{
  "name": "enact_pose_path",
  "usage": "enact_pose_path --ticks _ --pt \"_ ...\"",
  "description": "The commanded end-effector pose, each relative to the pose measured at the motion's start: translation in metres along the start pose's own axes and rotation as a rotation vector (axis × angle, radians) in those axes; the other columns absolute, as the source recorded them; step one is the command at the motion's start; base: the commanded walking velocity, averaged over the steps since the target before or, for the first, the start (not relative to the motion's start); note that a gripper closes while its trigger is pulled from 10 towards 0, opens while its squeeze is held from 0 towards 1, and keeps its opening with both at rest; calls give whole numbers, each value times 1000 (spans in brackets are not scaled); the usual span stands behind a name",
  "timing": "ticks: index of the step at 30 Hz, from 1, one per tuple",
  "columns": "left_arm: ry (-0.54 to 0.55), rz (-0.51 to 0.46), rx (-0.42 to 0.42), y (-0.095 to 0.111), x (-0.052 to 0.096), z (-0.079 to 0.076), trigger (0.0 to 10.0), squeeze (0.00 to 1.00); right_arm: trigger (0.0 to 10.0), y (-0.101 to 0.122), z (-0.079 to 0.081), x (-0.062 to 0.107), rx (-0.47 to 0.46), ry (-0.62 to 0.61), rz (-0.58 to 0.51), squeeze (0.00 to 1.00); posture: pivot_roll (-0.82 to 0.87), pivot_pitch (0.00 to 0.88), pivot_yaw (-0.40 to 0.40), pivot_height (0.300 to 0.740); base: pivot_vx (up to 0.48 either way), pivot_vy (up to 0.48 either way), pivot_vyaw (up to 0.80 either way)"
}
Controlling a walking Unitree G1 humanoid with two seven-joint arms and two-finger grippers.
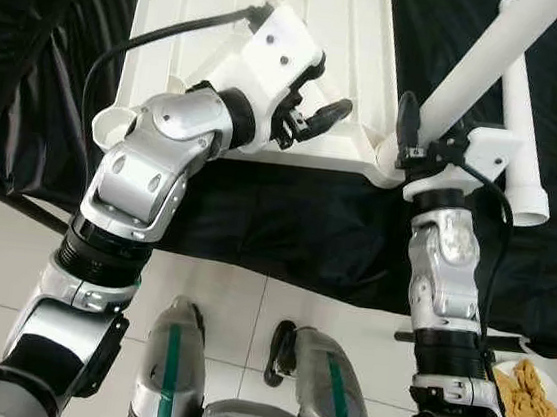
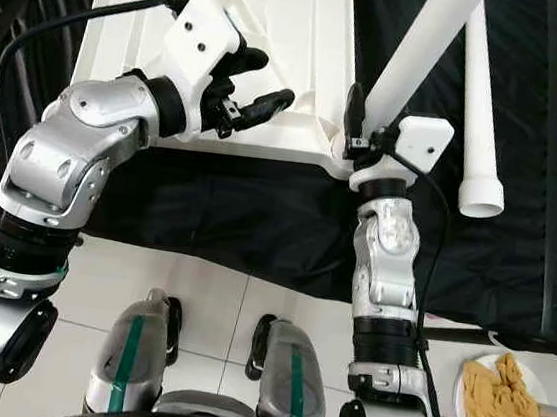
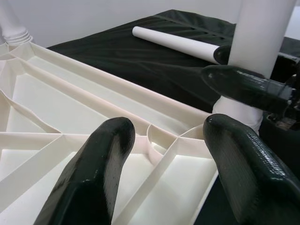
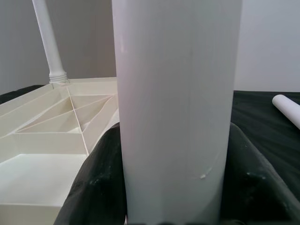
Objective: Building children table
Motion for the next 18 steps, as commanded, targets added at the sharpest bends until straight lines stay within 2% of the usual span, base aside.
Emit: enact_pose_path --ticks 1,13,18 --pt "32 -4 -8 5 0 3 10000 0 10000 -40 -12 23 25 -33 162 0 111 119 -30 740 0 0 0" --pt "34 -3 -14 6 1 5 10000 0 10000 -46 -12 25 27 -31 170 0 114 115 -29 740 0 0 0" --pt "36 -6 -15 7 1 5 10000 0 10000 -54 -26 26 57 -123 199 0 112 114 -29 740 0 0 0"
Point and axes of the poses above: a point about 5 cm out from each wrist's last joint towards the gripper, its own x axis pointing back from the gripper into the wrist, its own y axis along the axis of the wrist's last joint, z = x × y, the point moved 5 cm from there along -x, pointing out of the wrist towards the gripper, and after that the axes turned 12 degrees about -x, right-handed, at the moved point
